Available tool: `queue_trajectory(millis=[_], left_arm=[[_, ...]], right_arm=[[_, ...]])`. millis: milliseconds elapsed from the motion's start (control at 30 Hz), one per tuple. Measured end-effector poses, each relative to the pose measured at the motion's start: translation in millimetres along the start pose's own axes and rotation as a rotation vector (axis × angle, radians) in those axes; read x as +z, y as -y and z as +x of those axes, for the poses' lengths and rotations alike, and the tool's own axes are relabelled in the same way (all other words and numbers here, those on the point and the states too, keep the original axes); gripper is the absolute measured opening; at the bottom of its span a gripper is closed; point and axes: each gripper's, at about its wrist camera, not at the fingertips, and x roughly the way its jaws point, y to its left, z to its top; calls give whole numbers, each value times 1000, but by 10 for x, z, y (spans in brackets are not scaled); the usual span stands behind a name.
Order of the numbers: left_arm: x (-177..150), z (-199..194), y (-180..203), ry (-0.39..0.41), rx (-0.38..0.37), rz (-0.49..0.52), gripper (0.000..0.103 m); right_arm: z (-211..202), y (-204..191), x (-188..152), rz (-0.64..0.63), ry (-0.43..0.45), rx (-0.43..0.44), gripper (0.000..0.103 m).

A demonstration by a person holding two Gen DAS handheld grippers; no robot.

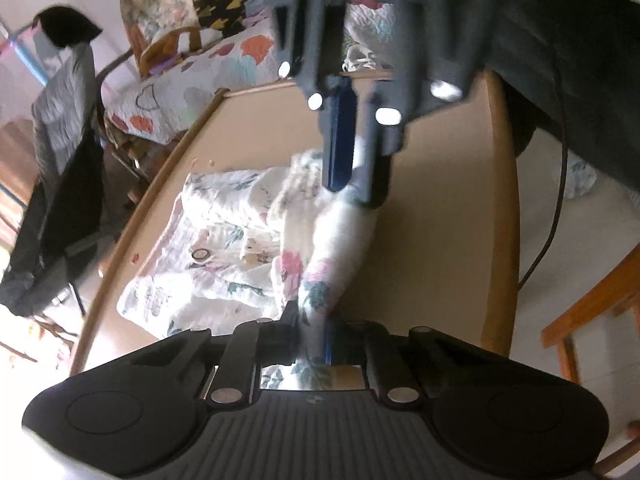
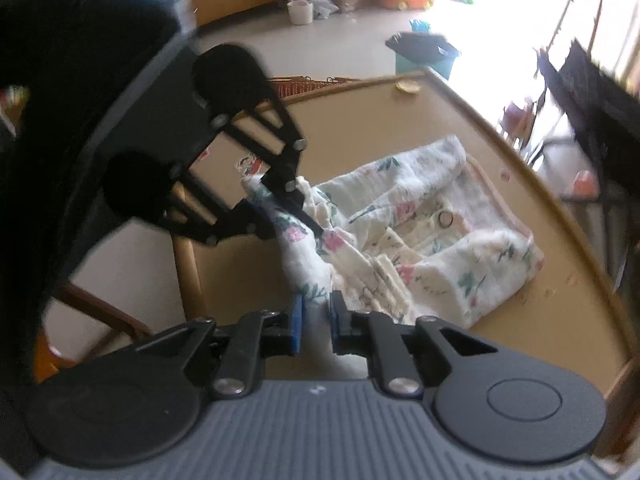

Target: Fold clothes

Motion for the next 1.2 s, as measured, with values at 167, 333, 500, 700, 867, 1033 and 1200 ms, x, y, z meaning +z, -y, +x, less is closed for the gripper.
queue_trajectory(millis=[167,333,500,700,867,1033,1200], left_arm=[[-7,-45,-98,2,-42,-88,12],[6,-13,-155,-5,-65,-155,12],[-8,31,-189,-5,-71,-165,12],[6,28,-226,-24,-119,-174,12],[17,-25,-240,-33,-253,-177,12],[17,-42,-279,-32,-386,-202,12],[37,14,-373,-31,-417,-230,12]], right_arm=[[-19,-473,-90,-286,32,-167,48],[159,-640,-108,-338,0,-204,51],[395,-564,-100,-338,-55,-312,45],[382,-344,-67,-195,-63,-207,13],[204,-120,-71,-51,-58,-14,12],[119,148,-79,71,-89,203,12],[86,245,79,15,-149,232,15]])
